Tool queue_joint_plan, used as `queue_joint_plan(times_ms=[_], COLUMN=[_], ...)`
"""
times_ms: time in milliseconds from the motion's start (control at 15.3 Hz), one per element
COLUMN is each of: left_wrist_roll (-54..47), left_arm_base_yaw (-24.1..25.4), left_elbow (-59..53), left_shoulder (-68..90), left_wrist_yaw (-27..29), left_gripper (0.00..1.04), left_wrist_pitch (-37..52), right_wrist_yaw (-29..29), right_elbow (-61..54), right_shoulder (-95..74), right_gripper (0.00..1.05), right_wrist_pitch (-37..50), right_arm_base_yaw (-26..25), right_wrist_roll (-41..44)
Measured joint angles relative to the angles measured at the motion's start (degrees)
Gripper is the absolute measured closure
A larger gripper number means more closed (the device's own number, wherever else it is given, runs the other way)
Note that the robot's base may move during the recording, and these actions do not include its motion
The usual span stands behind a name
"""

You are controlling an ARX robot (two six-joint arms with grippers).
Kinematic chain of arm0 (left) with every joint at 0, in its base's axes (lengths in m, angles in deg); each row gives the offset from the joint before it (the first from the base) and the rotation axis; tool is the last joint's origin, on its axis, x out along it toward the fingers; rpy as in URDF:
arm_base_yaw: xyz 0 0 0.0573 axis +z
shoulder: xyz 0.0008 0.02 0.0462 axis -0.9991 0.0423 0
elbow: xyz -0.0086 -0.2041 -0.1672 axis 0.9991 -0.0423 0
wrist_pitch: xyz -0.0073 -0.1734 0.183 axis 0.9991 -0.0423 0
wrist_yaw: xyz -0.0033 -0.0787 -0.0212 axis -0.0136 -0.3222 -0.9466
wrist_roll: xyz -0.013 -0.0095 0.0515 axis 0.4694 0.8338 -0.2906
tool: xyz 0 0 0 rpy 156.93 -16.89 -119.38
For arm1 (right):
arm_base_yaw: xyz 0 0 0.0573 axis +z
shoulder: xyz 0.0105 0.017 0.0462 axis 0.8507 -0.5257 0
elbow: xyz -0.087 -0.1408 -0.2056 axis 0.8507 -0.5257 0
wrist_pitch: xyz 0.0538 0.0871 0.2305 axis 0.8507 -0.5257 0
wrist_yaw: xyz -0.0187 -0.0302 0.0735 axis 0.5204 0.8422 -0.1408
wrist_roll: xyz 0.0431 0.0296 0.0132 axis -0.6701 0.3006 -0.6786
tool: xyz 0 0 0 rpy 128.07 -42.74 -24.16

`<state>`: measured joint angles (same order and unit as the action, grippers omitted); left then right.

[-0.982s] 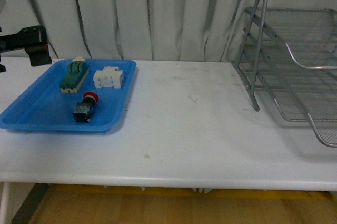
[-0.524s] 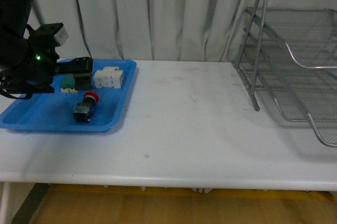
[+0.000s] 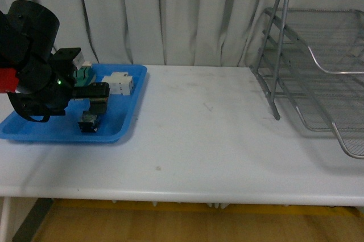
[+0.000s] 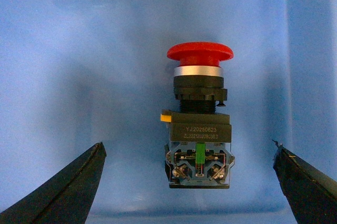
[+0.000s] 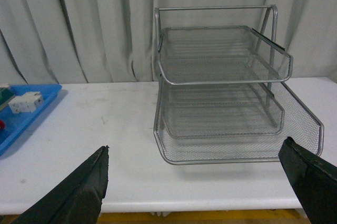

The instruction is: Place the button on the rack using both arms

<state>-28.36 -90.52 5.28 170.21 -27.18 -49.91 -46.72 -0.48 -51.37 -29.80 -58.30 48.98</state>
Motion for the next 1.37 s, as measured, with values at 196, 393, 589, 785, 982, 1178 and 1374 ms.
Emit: queue_joint_plan(times_ms=[196, 393, 589, 785, 982, 1178, 1374], left_wrist_roll=[-0.11, -0.52, -1.64, -2.58, -3.15, -3.10, -2.91], left_arm_base_yaw=[-0.35, -0.63, -0.87, -1.64, -2.16, -2.23, -2.23], left_elbow=[1.88, 3.32, 4.61, 5.22, 6.67, 8.04, 7.23], left_shoulder=[1.44, 3.67, 5.20, 6.12, 7.50, 7.63, 6.69], left_wrist_yaw=[0.50, 1.99, 3.48, 4.33, 5.38, 6.01, 5.27], left_gripper=[0.07, 0.07, 0.07, 0.22, 0.60, 0.69, 0.69], left_wrist_pitch=[0.15, 0.22, 0.35, 0.37, 0.22, -0.35, 0.17], right_wrist_yaw=[0.00, 0.02, 0.02, 0.02, 0.00, 0.02, 0.02], right_elbow=[0.00, 0.00, 0.00, 0.00, 0.00, 0.00, 0.00], right_shoulder=[0.00, 0.00, 0.00, 0.00, 0.00, 0.00, 0.00], right_gripper=[0.06, 0.06, 0.06, 0.06, 0.06, 0.06, 0.06], right_wrist_pitch=[-0.02, 0.00, 0.00, 0.00, 0.00, 0.00, 0.00], right_arm_base_yaw=[0.00, 0.00, 0.00, 0.00, 0.00, 0.00, 0.00], right_wrist_roll=[0.00, 0.00, -0.02, 0.00, -0.02, 0.00, 0.00])
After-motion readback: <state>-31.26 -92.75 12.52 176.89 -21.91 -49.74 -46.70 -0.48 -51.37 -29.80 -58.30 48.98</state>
